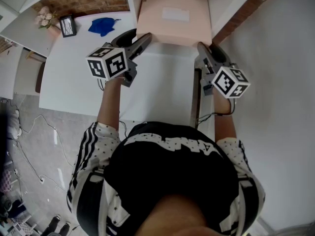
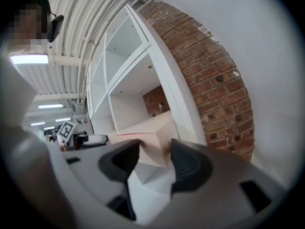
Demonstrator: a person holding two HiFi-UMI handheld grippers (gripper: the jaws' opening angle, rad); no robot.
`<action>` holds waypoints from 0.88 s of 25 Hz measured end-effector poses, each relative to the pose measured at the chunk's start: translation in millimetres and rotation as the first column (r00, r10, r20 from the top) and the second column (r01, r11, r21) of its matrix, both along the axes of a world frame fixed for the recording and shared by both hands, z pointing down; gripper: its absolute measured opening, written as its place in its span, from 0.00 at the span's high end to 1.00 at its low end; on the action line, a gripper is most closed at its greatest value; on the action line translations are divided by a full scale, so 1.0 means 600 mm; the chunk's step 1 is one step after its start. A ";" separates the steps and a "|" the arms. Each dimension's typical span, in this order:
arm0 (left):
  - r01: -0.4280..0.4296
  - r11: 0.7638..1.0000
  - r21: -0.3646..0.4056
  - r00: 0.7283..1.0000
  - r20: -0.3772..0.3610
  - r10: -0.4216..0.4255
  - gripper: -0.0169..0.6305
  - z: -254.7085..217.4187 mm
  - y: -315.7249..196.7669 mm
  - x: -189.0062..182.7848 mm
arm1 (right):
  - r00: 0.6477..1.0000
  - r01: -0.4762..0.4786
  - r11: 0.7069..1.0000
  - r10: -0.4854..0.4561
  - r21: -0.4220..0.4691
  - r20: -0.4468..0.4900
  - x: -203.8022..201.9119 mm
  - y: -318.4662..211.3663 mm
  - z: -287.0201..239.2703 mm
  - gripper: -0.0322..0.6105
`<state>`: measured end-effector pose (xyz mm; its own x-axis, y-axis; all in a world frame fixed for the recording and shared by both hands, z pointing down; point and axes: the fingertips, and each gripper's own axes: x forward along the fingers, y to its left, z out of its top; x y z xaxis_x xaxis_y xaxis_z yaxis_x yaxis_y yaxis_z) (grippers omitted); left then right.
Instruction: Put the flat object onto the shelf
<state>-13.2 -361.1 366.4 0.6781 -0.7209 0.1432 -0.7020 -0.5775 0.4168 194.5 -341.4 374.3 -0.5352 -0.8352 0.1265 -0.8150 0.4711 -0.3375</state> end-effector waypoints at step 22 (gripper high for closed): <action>0.027 1.000 0.005 0.999 0.020 -0.027 0.58 -0.001 -0.029 0.002 | 1.000 -0.021 1.000 0.021 -0.001 -0.005 0.000 -0.029 0.000 0.61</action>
